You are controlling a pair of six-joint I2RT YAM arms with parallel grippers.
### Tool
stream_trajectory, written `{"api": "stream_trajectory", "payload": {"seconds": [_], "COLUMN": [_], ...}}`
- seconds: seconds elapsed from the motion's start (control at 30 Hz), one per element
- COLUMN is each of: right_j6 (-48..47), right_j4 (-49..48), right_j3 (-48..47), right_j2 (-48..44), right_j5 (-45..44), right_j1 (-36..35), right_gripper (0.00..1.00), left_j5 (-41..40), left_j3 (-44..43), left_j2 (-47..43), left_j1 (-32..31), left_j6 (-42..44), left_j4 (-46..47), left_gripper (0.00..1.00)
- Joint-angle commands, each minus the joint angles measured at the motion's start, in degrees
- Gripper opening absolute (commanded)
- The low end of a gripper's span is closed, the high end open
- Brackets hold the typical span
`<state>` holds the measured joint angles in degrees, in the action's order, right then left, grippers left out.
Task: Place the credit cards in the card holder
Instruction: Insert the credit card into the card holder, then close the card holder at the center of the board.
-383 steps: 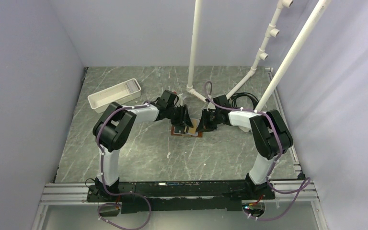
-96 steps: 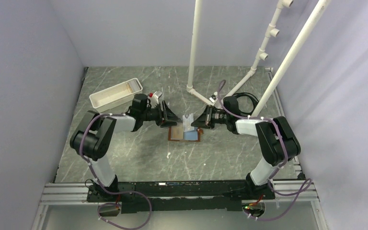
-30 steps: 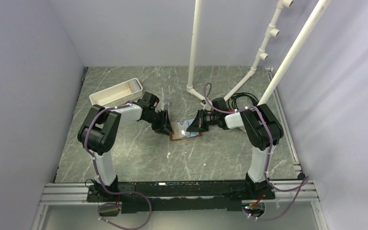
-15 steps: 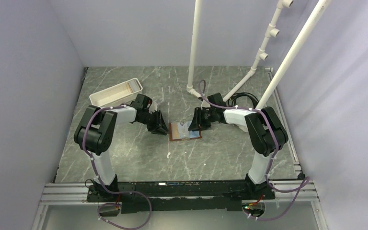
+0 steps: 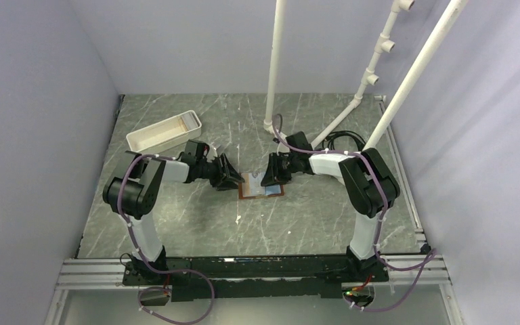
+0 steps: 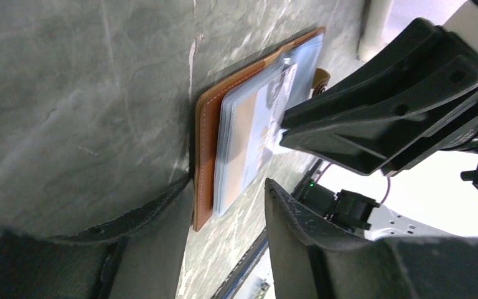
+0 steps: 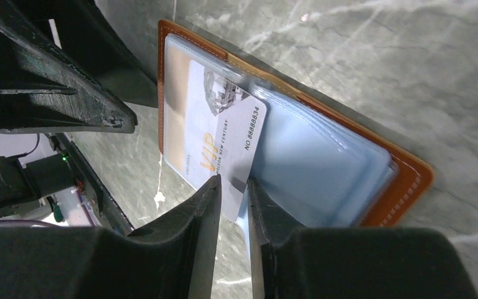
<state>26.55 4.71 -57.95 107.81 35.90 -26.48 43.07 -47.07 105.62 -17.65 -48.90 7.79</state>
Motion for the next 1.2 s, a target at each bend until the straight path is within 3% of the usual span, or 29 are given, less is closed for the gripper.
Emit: {"api": "stream_trajectory", "payload": {"seconds": [0.0, 0.47, 0.8, 1.17], "right_j6": [1.34, 6.31, -0.14, -4.46], "right_j4": [-3.08, -9.8, 4.94, 10.43], "right_j3": [-2.63, -2.72, -1.73, 6.28], "right_j2": [2.45, 4.6, -3.37, -16.12], "right_j5": [0.29, 3.39, -5.16, -11.95], "right_j1": [-2.28, -5.33, -3.47, 4.59], "right_gripper": [0.24, 0.23, 0.43, 0.55], "left_j5": [0.06, 5.02, 8.95, 8.04], "left_j3": [1.67, 3.09, 4.35, -0.55], "left_j2": [3.03, 4.83, 7.0, 5.38], "left_j1": [-0.02, -0.02, -0.1, -4.6], "left_j6": [-3.19, -8.41, -17.81, -18.32], "left_j4": [8.28, 19.38, 32.1, 30.41], "left_gripper": [0.53, 0.55, 0.54, 0.54]}}
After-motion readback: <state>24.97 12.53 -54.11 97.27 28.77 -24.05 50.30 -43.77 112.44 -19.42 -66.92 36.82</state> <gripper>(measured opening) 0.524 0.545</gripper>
